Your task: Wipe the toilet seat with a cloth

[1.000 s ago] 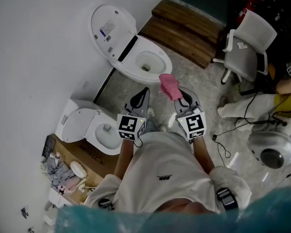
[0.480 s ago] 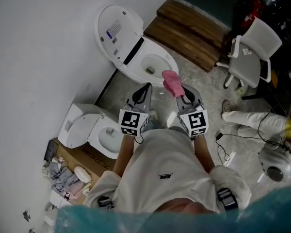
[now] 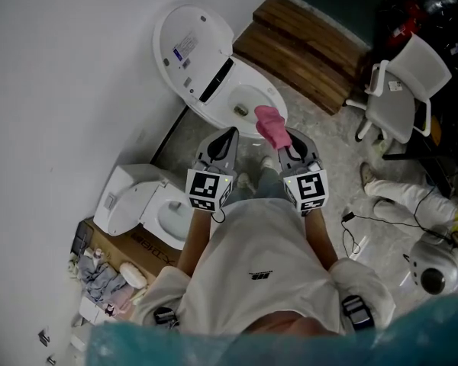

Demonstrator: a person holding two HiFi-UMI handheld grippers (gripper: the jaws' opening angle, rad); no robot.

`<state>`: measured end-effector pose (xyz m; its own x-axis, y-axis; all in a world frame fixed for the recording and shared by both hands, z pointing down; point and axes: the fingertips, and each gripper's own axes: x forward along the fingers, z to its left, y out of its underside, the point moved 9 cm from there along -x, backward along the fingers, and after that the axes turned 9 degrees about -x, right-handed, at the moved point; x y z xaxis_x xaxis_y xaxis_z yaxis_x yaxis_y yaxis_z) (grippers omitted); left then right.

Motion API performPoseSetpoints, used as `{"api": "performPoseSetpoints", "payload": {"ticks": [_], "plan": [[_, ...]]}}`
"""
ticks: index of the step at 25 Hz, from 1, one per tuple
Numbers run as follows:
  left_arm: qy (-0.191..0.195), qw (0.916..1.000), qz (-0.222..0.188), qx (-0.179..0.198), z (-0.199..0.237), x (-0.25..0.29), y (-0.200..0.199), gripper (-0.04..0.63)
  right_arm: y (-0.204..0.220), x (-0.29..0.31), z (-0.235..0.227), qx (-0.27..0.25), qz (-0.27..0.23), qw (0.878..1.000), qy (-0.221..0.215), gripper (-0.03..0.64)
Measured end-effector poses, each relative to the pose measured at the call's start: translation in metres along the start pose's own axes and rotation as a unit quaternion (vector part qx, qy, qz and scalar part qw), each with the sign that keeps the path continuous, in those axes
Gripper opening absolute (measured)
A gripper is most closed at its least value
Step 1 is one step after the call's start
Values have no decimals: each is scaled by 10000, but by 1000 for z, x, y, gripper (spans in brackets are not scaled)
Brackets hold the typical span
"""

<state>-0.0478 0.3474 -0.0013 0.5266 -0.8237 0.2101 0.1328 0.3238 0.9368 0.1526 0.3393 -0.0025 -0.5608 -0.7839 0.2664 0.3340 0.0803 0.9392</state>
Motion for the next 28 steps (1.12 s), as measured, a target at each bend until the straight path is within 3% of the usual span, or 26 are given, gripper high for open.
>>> {"api": "performPoseSetpoints", "payload": {"ticks": [5, 11, 28], "plan": [[-111, 9999, -13, -8, 15, 19, -3, 11, 2, 23, -13, 24, -18, 10000, -70, 20], [-401, 9988, 19, 283, 32, 54, -4, 11, 10, 57, -37, 148, -5, 9994, -304, 19], [-1165, 9919, 491, -98, 96, 152, 28, 11, 60, 189, -111, 363, 250, 9899, -1347, 18]]}}
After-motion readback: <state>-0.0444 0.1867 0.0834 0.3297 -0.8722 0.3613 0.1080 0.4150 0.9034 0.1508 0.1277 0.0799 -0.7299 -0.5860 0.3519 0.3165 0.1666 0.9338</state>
